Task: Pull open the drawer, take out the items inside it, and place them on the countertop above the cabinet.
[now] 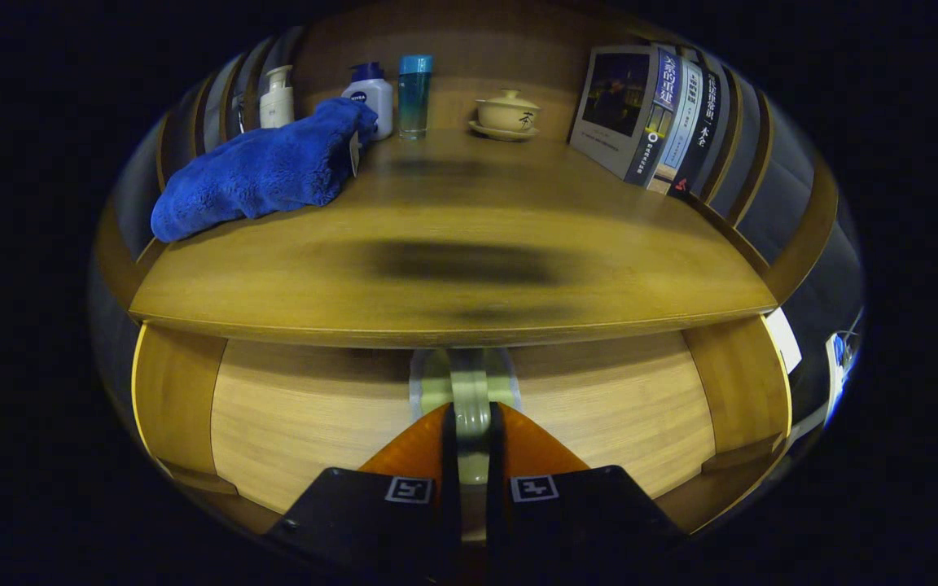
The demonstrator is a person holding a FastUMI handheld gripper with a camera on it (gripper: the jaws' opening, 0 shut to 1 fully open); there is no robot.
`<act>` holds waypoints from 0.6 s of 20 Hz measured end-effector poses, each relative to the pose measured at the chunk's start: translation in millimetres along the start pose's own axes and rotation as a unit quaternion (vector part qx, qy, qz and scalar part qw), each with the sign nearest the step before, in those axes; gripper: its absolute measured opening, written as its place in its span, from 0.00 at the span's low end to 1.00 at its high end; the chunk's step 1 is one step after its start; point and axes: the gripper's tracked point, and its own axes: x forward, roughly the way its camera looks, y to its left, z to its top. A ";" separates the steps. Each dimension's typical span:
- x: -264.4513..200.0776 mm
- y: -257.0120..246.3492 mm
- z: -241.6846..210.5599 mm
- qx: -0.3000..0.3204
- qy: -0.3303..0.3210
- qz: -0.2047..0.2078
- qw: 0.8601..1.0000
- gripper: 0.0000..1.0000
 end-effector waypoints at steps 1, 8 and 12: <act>1.8 -1.9 -0.5 0.000 -0.001 -0.005 1.000 0.21; -35.8 -12.5 8.4 0.023 -0.041 -0.010 0.999 0.21; -67.1 -37.3 13.6 0.034 -0.060 -0.044 0.997 0.21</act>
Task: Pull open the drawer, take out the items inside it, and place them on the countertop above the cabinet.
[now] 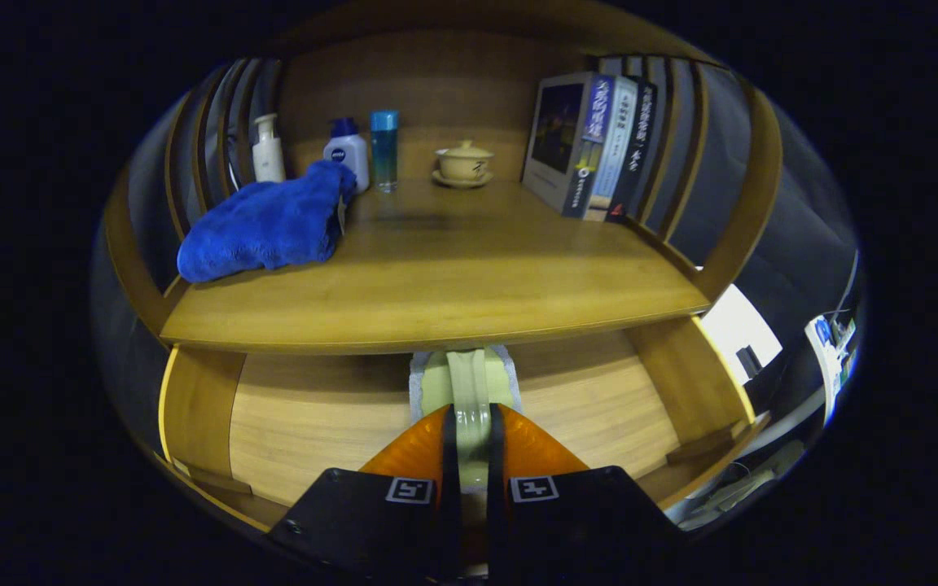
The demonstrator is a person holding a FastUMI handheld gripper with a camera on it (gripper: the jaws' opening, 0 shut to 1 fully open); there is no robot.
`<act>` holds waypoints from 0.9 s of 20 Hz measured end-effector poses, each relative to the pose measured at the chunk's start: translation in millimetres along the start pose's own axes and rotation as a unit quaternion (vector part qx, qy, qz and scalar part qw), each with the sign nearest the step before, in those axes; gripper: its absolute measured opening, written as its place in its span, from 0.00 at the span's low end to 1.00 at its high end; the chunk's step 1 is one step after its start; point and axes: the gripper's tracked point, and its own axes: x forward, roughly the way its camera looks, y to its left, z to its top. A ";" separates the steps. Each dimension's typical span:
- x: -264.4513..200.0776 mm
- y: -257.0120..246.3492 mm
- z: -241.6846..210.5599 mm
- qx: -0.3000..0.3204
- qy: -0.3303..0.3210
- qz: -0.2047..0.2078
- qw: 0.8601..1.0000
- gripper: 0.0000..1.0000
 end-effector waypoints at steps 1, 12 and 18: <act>-5.5 -7.8 -2.1 0.005 0.001 -0.009 1.000 0.21; -66.6 -34.9 45.7 0.016 -0.076 -0.047 0.996 0.21; -65.5 -21.8 105.4 0.005 -0.131 -0.023 0.991 0.21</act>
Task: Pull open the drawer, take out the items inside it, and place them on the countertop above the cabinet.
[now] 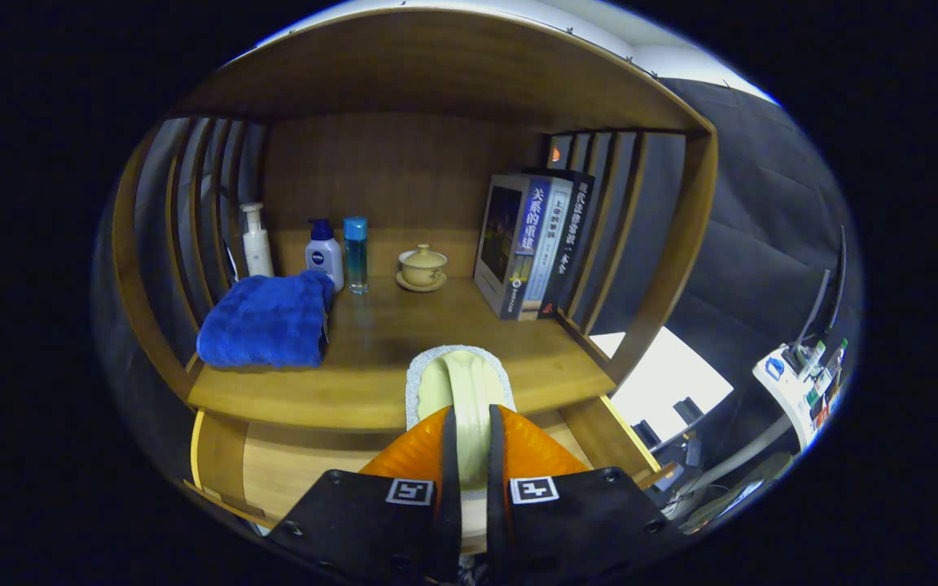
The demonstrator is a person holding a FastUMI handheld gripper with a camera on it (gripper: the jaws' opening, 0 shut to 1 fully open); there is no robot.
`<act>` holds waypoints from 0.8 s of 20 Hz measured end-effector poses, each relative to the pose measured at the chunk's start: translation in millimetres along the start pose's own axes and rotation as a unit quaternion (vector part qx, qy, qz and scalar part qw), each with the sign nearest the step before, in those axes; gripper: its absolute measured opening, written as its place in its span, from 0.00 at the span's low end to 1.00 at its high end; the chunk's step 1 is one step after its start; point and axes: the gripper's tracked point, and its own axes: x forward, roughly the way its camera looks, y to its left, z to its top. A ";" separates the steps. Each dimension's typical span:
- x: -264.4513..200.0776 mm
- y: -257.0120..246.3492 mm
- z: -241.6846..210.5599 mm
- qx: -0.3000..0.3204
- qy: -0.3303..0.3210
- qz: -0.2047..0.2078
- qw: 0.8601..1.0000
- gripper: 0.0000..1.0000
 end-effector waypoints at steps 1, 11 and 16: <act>8.3 8.1 7.7 0.007 -0.010 0.018 1.000 0.21; 85.3 38.4 32.3 -0.039 0.013 0.062 0.997 0.21; 115.4 59.4 15.8 -0.055 0.058 0.090 0.993 0.21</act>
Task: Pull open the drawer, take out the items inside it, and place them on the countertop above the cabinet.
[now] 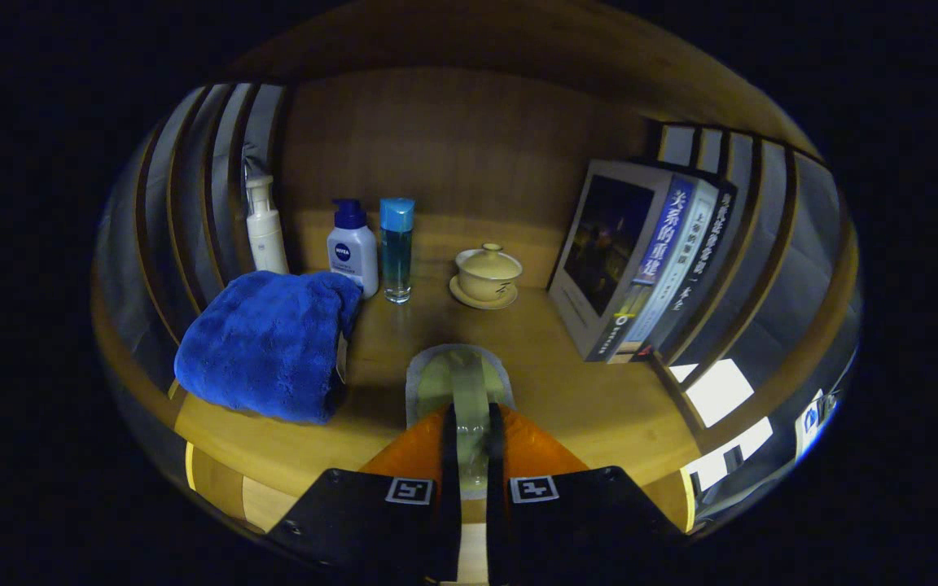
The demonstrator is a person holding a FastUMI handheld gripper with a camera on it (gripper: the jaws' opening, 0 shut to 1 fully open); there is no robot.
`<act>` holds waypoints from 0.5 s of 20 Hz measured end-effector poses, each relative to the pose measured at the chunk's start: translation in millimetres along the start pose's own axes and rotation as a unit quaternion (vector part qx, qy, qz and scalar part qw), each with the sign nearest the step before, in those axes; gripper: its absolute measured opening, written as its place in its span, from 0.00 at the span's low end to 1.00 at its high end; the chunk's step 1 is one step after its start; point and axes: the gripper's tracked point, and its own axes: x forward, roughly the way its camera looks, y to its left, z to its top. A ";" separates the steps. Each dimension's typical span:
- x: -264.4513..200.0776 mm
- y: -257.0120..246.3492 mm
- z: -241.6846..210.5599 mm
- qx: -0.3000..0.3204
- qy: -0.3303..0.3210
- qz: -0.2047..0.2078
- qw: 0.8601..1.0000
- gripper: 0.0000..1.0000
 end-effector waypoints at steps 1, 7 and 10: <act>3.1 0.3 -3.0 0.002 0.007 0.002 1.000 0.21; 12.9 -3.4 2.6 0.016 0.002 0.000 1.000 0.25; 20.7 2.4 6.6 0.001 -0.015 0.008 1.000 0.32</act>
